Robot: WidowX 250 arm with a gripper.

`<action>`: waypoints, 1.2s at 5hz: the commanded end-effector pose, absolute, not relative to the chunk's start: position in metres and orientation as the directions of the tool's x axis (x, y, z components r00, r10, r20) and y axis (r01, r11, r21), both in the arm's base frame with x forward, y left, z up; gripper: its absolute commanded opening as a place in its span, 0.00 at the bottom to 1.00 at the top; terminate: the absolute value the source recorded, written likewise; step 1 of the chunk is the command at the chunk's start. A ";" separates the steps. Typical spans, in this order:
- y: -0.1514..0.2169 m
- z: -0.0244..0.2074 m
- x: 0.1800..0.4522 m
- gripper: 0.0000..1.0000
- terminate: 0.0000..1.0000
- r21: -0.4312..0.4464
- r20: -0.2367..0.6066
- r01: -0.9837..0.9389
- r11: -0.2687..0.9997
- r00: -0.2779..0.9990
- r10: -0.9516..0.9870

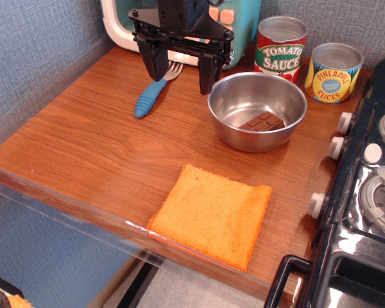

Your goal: Place the chocolate to the left of the towel

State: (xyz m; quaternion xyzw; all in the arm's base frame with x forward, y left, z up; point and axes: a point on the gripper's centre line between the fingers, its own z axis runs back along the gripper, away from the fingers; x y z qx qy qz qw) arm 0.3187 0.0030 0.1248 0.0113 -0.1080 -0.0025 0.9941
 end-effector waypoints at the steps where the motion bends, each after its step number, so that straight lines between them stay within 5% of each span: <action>1: 0.003 0.125 0.319 1.00 0.00 0.023 0.215 0.003 1.000 0.977 -0.007; 4: -0.042 0.127 0.395 1.00 0.00 -0.009 0.276 -0.028 1.000 0.961 0.029; 6: -0.049 0.091 0.399 1.00 0.00 0.047 0.201 -0.011 0.999 0.980 0.002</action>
